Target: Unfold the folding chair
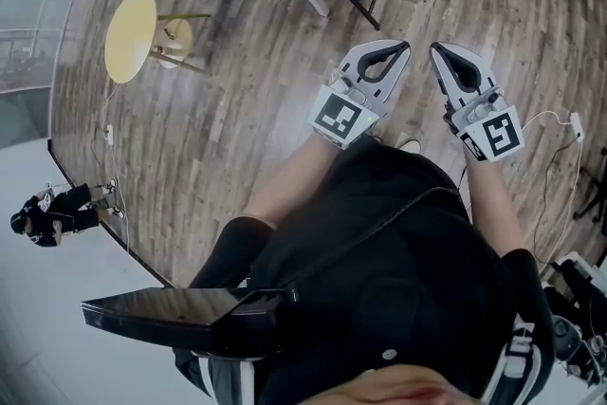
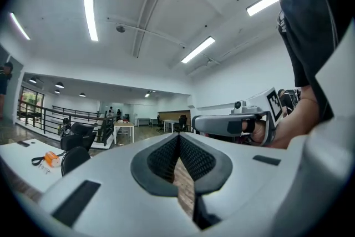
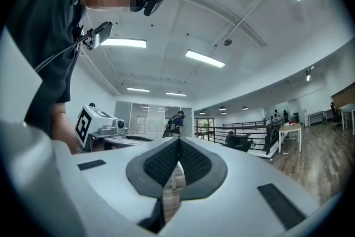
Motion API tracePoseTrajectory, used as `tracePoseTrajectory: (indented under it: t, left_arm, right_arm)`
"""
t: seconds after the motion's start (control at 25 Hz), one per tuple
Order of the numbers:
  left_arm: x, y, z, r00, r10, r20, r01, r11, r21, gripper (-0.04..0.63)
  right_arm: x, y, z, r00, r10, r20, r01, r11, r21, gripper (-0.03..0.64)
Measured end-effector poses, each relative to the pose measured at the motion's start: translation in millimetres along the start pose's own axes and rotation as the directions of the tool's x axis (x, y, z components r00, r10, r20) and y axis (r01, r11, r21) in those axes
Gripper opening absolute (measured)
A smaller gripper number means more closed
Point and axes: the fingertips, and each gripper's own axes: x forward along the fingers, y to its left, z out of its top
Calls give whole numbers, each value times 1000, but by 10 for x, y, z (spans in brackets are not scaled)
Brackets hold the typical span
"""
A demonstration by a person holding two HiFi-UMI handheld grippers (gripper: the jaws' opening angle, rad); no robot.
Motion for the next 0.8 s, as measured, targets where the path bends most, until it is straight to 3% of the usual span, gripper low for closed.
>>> tracePoseTrajectory:
  t: [0.16, 0.8]
  left_arm:
    - [-25, 105, -38, 1000, 19, -3, -19, 999, -35, 5]
    - [-293, 660, -17, 999, -28, 34, 29, 1000, -2, 5]
  right_arm:
    - [84, 36, -47, 1000, 2, -2, -1, 1000, 9, 8]
    - [807, 253, -161, 999, 16, -38, -17, 1000, -13, 8]
